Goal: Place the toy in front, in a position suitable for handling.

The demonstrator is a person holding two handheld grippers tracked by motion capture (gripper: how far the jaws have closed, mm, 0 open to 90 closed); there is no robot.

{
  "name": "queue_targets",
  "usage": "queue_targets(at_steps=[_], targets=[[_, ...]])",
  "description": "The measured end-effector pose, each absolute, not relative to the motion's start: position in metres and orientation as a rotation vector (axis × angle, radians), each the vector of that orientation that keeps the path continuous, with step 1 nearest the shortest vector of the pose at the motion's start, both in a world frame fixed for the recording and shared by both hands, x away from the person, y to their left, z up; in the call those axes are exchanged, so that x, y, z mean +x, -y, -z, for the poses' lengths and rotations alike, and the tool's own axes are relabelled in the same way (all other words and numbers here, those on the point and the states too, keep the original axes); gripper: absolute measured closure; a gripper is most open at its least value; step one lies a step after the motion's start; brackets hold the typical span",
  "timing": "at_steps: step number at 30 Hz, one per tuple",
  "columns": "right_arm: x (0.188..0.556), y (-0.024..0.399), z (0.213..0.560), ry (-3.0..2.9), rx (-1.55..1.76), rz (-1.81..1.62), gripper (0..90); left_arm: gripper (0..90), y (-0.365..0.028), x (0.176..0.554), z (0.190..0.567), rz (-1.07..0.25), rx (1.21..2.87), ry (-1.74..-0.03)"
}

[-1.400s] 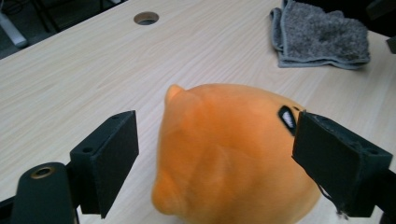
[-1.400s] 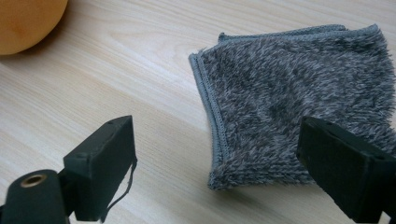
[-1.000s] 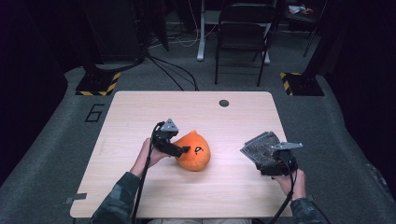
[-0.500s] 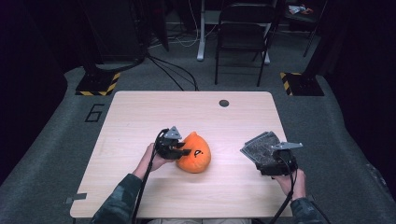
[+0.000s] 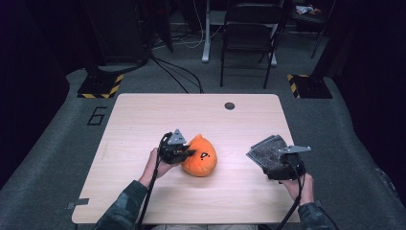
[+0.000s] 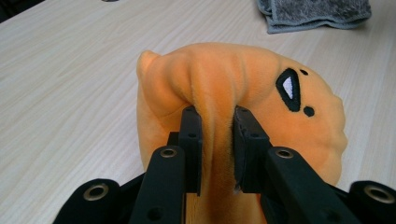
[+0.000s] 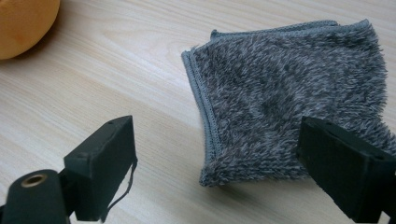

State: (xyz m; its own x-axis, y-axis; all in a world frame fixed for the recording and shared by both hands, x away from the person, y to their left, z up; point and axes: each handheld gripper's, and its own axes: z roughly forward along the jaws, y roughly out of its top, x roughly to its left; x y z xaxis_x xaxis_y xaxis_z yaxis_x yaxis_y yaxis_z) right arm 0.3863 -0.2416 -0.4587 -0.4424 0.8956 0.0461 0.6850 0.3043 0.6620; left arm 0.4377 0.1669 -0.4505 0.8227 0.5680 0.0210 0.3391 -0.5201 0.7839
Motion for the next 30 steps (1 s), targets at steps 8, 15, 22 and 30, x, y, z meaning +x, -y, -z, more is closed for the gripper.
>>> queue_targets(at_steps=[8,15,22,30], targets=[[0.387,0.241,0.459,-2.243,1.424,-0.886,10.8,76.5,-0.166,0.436,0.445,-0.408,2.116,-0.732],[0.388,0.240,0.459,-2.244,1.415,-0.880,10.9,76.6,-0.156,0.431,0.434,-0.461,2.058,-0.786],[0.389,0.238,0.459,-2.248,1.430,-0.881,10.9,76.8,-0.145,0.431,0.422,-0.505,1.968,-0.849],[0.389,0.238,0.459,-2.249,1.433,-0.881,10.9,76.8,-0.127,0.432,0.424,-0.523,1.901,-0.929]])
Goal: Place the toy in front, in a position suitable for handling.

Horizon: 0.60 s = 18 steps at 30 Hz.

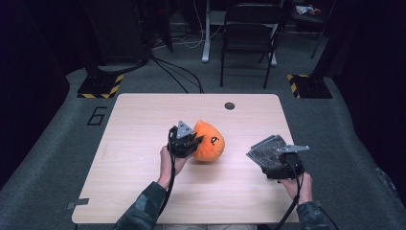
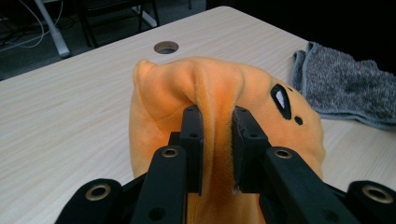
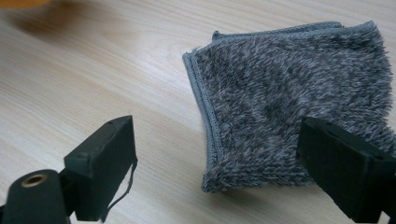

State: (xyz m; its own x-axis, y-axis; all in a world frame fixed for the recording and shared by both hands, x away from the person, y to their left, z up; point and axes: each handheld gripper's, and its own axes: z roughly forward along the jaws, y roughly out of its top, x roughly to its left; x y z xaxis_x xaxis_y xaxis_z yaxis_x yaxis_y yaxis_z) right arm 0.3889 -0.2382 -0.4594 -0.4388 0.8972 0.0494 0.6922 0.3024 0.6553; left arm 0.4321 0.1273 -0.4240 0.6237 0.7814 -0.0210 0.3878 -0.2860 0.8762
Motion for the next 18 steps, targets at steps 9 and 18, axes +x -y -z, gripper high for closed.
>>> queue_targets(at_steps=[9,18], targets=[[0.391,0.237,0.461,-2.263,1.410,-0.878,10.9,75.6,-0.104,0.432,0.450,-0.495,1.873,-1.016],[0.391,0.237,0.462,-2.269,1.412,-0.874,10.9,58.1,-0.109,0.434,0.454,-0.469,1.922,-1.005]])
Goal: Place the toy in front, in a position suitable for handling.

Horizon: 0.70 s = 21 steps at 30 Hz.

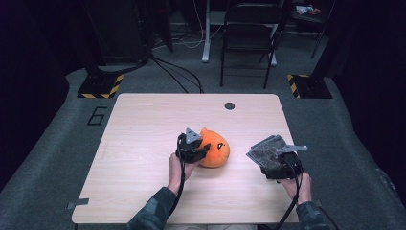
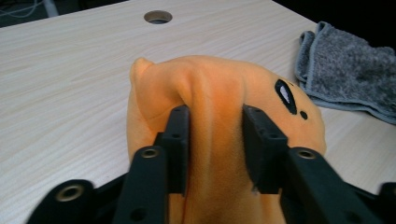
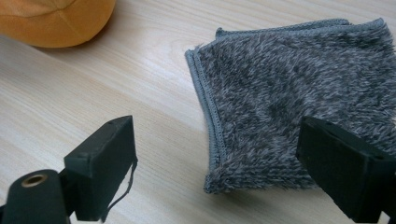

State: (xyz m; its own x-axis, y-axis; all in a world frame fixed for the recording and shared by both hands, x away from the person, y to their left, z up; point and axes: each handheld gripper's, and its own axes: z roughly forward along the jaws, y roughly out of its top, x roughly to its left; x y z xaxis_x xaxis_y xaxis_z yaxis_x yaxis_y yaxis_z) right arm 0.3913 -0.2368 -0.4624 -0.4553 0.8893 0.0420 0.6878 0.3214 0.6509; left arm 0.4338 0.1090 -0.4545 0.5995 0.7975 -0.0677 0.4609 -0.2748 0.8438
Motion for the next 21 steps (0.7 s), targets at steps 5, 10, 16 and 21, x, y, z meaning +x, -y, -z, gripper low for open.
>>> queue_targets(at_steps=[5,10,16,21], targets=[[0.391,0.237,0.461,-2.266,1.407,-0.873,10.9,42.3,-0.125,0.436,0.439,-0.469,1.956,-0.953],[0.391,0.236,0.462,-2.268,1.422,-0.875,10.9,29.6,-0.139,0.451,0.425,-0.461,2.024,-0.895],[0.391,0.237,0.462,-2.270,1.412,-0.878,11.0,19.8,-0.146,0.476,0.433,-0.318,2.090,-0.833],[0.391,0.237,0.463,-2.267,1.425,-0.881,10.9,22.0,-0.142,0.487,0.447,-0.222,2.143,-0.769]])
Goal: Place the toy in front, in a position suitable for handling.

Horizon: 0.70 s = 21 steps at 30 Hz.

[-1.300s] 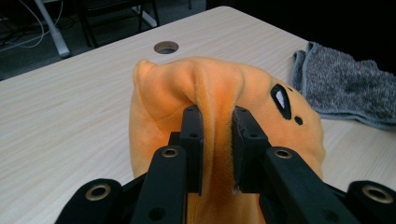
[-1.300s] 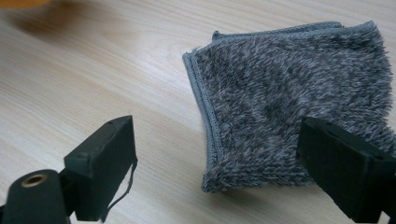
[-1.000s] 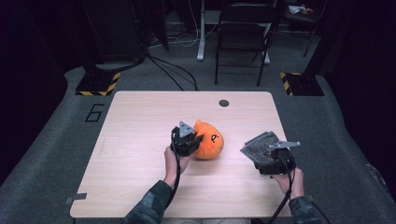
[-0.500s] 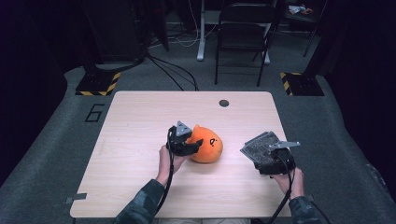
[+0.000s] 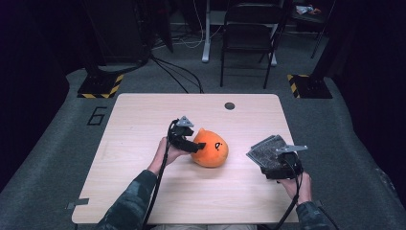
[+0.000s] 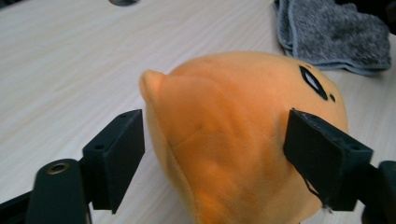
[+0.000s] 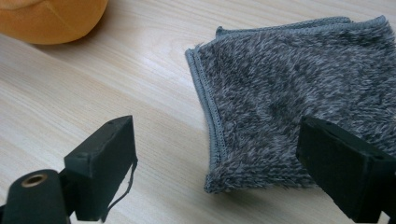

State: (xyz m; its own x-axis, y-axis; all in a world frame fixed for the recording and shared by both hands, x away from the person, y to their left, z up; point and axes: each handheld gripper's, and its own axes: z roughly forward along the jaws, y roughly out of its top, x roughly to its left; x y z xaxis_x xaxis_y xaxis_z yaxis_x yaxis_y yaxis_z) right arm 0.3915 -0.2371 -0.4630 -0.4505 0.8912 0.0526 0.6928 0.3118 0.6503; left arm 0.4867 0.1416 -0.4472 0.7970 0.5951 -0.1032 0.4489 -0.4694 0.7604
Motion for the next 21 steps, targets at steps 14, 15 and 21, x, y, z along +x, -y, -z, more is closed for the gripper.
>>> queue_targets(at_steps=[14,15,21], targets=[[0.392,0.237,0.463,-2.263,1.429,-0.882,11.1,72.7,-0.140,0.470,0.460,-0.251,2.130,-0.759],[0.392,0.237,0.462,-2.266,1.426,-0.885,11.1,73.4,-0.139,0.468,0.459,-0.272,2.129,-0.761],[0.390,0.238,0.461,-2.259,1.429,-0.888,11.2,75.5,-0.132,0.454,0.447,-0.361,2.091,-0.813]])
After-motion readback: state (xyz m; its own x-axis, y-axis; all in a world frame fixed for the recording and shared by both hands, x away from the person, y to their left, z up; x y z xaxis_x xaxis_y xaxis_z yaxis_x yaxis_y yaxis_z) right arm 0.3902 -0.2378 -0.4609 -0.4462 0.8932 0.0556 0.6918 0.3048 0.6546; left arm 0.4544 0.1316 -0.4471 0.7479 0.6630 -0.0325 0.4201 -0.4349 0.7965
